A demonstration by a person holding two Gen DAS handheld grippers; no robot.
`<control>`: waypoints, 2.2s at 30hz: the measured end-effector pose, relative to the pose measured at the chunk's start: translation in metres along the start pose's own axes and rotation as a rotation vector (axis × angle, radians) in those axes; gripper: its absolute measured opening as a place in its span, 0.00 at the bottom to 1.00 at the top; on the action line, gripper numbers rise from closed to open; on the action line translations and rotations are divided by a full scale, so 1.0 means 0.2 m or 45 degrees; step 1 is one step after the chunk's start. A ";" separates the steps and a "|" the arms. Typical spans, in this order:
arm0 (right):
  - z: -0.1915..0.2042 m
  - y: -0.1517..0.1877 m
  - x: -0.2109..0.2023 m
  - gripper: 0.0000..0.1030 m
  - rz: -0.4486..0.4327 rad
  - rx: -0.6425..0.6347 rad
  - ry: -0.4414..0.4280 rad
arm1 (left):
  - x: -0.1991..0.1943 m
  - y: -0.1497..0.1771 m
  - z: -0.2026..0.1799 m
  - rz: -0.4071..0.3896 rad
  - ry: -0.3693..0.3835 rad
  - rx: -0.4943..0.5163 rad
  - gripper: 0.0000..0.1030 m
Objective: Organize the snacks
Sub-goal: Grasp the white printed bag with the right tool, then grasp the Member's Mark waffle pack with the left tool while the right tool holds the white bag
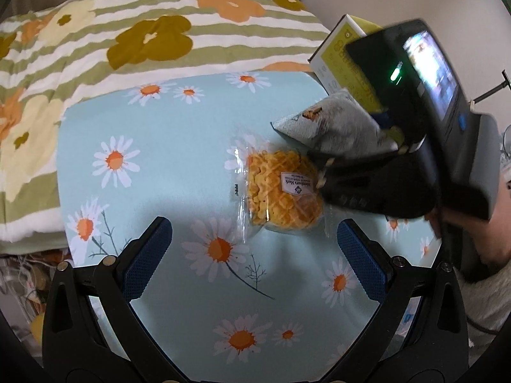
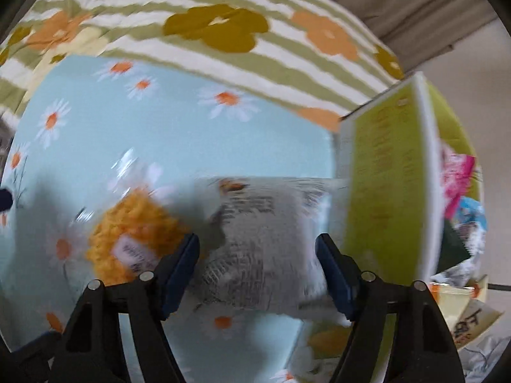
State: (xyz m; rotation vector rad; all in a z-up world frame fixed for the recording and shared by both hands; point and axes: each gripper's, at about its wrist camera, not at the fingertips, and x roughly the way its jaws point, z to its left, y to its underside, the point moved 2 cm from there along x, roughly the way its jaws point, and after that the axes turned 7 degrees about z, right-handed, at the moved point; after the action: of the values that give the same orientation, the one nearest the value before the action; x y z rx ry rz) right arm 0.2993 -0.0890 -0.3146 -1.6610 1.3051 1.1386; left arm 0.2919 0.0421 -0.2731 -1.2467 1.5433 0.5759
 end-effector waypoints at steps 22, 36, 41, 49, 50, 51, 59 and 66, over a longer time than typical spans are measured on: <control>-0.17 0.15 -0.16 0.41 -0.221 0.229 -0.341 | 0.04 -0.06 -0.12 0.038 -0.199 0.434 0.99; -0.35 0.23 -0.40 0.41 -0.376 0.336 -0.494 | 0.25 -0.11 -0.39 0.228 -0.349 1.223 0.99; -0.44 0.25 -0.42 0.41 -0.397 0.399 -0.502 | 0.38 -0.14 -0.47 0.296 -0.386 1.457 0.99; -0.55 0.27 -0.43 0.41 -0.414 0.475 -0.571 | 0.56 -0.12 -0.52 0.503 -0.329 1.639 0.99; -0.55 0.26 -0.43 0.41 -0.417 0.474 -0.572 | 0.58 -0.13 -0.51 0.521 -0.325 1.642 0.99; -0.55 0.26 -0.43 0.41 -0.419 0.472 -0.572 | 0.59 -0.13 -0.51 0.546 -0.314 1.640 1.00; -0.56 0.24 -0.42 0.41 -0.414 0.462 -0.589 | 0.65 -0.17 -0.49 0.612 -0.245 1.645 0.99; -0.55 0.23 -0.42 0.41 -0.411 0.465 -0.595 | 0.58 -0.13 -0.50 0.556 -0.210 1.648 0.80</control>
State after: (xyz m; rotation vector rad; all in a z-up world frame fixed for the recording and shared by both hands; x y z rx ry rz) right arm 0.2687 -0.1729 -0.1994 -1.1902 0.8473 0.9499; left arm 0.2815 -0.0993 -0.3366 0.1179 1.5648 -0.1234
